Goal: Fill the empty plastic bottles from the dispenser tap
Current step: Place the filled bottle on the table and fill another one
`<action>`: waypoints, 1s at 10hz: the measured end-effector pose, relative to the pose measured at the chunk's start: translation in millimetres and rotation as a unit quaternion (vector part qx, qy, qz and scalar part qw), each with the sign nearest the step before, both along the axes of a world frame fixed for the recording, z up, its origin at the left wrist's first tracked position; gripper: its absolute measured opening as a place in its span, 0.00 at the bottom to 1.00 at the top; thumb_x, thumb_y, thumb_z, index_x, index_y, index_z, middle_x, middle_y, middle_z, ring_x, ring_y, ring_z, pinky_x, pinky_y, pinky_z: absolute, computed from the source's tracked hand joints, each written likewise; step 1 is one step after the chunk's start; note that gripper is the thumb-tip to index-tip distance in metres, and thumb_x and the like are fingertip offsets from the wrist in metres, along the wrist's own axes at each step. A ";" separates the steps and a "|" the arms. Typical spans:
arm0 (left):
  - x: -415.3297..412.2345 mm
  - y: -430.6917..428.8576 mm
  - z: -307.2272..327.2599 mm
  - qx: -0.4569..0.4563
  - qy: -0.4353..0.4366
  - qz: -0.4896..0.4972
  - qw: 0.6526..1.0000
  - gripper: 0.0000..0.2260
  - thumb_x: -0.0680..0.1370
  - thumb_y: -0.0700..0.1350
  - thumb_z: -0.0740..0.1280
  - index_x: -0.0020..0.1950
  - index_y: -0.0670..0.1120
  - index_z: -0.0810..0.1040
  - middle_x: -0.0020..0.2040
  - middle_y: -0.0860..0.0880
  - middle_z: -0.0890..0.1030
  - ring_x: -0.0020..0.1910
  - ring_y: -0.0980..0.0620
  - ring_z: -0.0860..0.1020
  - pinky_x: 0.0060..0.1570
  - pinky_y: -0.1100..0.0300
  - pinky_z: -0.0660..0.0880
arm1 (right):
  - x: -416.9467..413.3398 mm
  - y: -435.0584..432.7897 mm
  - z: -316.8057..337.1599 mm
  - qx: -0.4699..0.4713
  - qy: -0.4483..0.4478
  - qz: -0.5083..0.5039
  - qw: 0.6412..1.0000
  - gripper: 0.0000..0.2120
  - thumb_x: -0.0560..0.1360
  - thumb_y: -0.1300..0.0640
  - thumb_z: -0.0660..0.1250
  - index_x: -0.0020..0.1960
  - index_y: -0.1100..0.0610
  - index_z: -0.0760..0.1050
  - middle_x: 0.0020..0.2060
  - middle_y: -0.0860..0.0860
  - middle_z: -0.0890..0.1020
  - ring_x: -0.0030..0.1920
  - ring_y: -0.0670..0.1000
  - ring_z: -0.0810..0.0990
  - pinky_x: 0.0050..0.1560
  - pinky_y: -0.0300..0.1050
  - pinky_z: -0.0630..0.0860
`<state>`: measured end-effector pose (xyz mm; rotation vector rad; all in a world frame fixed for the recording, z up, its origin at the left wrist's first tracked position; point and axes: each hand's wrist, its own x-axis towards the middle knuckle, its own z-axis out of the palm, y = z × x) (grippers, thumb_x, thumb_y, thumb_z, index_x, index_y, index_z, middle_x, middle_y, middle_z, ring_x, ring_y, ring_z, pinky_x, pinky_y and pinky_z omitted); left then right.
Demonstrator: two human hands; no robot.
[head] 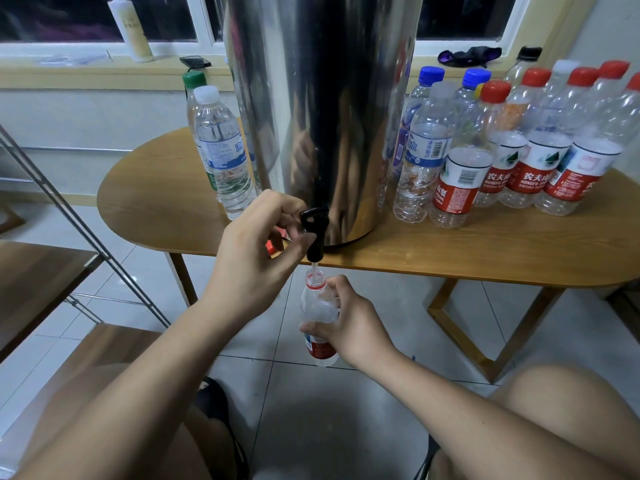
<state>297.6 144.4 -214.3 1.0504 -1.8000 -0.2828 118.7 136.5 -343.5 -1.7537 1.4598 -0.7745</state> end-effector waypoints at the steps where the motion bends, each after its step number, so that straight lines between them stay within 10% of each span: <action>1: 0.2 0.0 0.2 0.003 0.000 0.002 1.000 0.13 0.79 0.34 0.77 0.58 0.44 0.78 0.45 0.49 0.79 0.44 0.47 0.78 0.42 0.47 0.77 | -0.2 0.2 -0.7 0.000 0.003 0.000 1.000 0.34 0.69 0.44 0.85 0.67 0.44 0.68 0.65 0.43 0.81 0.65 0.46 0.79 0.64 0.46 0.78; 10: 0.7 1.0 1.6 0.005 -0.006 0.002 1.000 0.11 0.79 0.35 0.77 0.56 0.43 0.77 0.45 0.48 0.79 0.44 0.46 0.79 0.42 0.47 0.76 | 0.0 0.7 0.8 0.003 0.009 0.004 1.000 0.33 0.69 0.43 0.84 0.64 0.40 0.66 0.65 0.43 0.81 0.63 0.48 0.80 0.62 0.44 0.78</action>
